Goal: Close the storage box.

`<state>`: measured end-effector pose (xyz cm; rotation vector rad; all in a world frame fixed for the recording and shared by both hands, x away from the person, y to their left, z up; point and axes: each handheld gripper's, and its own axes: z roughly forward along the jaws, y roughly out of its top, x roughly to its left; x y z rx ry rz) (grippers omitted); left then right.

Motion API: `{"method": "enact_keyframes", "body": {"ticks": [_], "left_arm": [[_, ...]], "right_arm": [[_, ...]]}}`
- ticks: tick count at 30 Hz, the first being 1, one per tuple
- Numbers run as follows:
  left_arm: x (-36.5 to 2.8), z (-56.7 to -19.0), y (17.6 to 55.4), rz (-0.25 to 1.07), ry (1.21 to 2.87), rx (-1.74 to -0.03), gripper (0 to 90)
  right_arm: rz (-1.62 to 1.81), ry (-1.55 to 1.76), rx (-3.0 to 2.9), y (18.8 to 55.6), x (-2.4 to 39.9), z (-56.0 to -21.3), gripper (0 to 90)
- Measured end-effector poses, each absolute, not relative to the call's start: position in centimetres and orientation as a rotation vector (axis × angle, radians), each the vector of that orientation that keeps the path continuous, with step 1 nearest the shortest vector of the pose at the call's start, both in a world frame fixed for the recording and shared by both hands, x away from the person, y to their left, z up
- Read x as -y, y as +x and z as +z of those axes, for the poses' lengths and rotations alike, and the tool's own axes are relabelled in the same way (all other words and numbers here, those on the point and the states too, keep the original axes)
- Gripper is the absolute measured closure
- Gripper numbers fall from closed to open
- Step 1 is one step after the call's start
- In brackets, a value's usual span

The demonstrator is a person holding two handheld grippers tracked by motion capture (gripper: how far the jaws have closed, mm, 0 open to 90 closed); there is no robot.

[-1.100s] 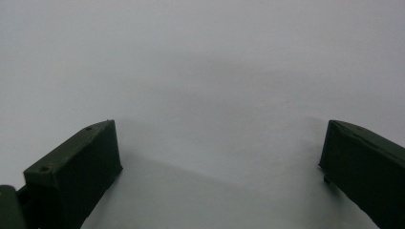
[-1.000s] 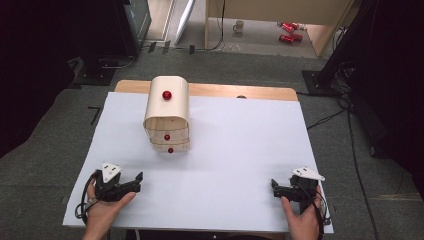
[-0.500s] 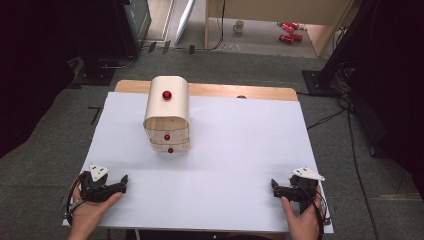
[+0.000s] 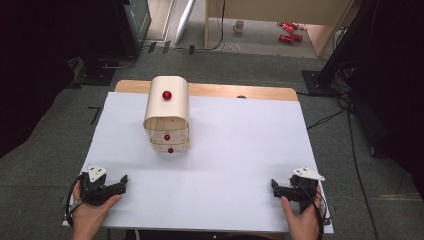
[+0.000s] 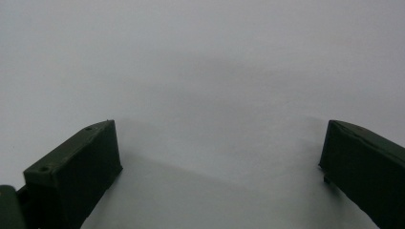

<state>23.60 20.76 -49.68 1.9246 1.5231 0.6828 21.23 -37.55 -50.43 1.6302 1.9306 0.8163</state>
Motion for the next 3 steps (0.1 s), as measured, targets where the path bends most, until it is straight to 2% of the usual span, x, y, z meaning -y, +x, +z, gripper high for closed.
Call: {"method": "enact_keyframes", "body": {"ticks": [3], "left_arm": [[-20.76,-49.67,23.60,0.681,1.924,-1.524,14.0]], "right_arm": [[0.816,1.628,-1.931,21.24,37.57,-50.43,0.0]]}}
